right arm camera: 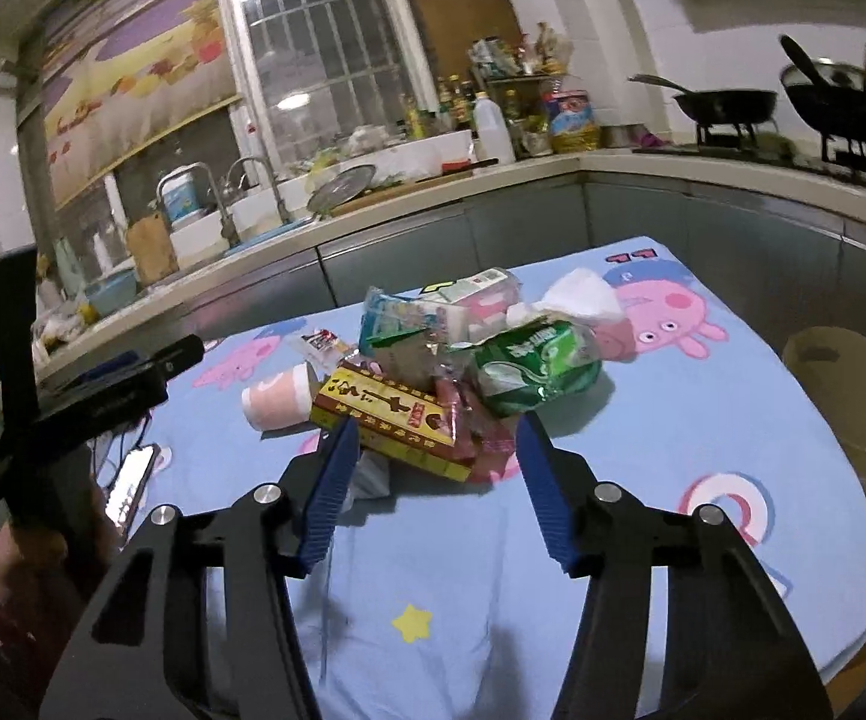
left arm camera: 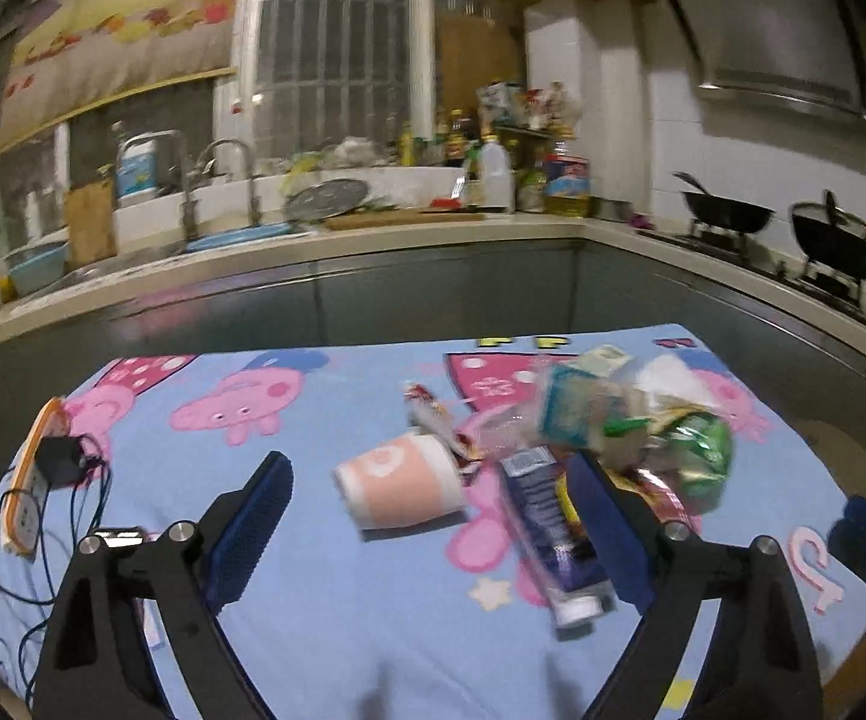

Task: Collect trash
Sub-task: 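Reach both grippers into the trash pile toward the yellow snack box, then grasp the yellow snack box with the left gripper while the right grasps the red wrapper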

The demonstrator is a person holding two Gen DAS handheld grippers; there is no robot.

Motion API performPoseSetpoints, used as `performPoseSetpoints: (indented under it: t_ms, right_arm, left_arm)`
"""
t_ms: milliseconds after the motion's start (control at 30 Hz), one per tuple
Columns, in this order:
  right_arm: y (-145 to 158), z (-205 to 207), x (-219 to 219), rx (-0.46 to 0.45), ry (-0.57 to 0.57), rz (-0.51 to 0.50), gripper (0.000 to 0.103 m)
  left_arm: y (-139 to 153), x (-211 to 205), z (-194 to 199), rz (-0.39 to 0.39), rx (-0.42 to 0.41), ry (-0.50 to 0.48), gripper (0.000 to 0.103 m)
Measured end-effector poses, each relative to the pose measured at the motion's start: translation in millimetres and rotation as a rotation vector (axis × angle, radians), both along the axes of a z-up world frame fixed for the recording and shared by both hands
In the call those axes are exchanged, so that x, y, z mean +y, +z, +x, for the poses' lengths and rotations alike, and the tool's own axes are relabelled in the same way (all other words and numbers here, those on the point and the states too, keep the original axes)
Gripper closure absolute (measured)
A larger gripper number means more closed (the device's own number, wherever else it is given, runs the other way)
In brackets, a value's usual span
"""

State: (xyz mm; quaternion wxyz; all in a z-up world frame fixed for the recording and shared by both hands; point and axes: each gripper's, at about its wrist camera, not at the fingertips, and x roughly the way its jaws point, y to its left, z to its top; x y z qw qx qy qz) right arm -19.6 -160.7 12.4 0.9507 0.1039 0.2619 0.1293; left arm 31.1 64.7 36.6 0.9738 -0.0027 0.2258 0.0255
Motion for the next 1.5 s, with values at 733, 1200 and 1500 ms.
performPoseSetpoints:
  t_ms: [733, 1200, 1500]
  right_arm:
    - [-49, 87, 6, 0.182, 0.061, 0.041, 0.062]
    - [-89, 109, -21, 0.288, 0.052, 0.122, 0.101]
    - [-85, 40, -64, 0.256, -0.015, 0.059, 0.1]
  left_arm:
    - [-41, -11, 74, -0.276, 0.292, -0.267, 0.049]
    - [-60, -55, 67, -0.347, 0.418, -0.482, 0.074]
    - [-88, -98, 17, -0.203, 0.535, -0.613, 0.076]
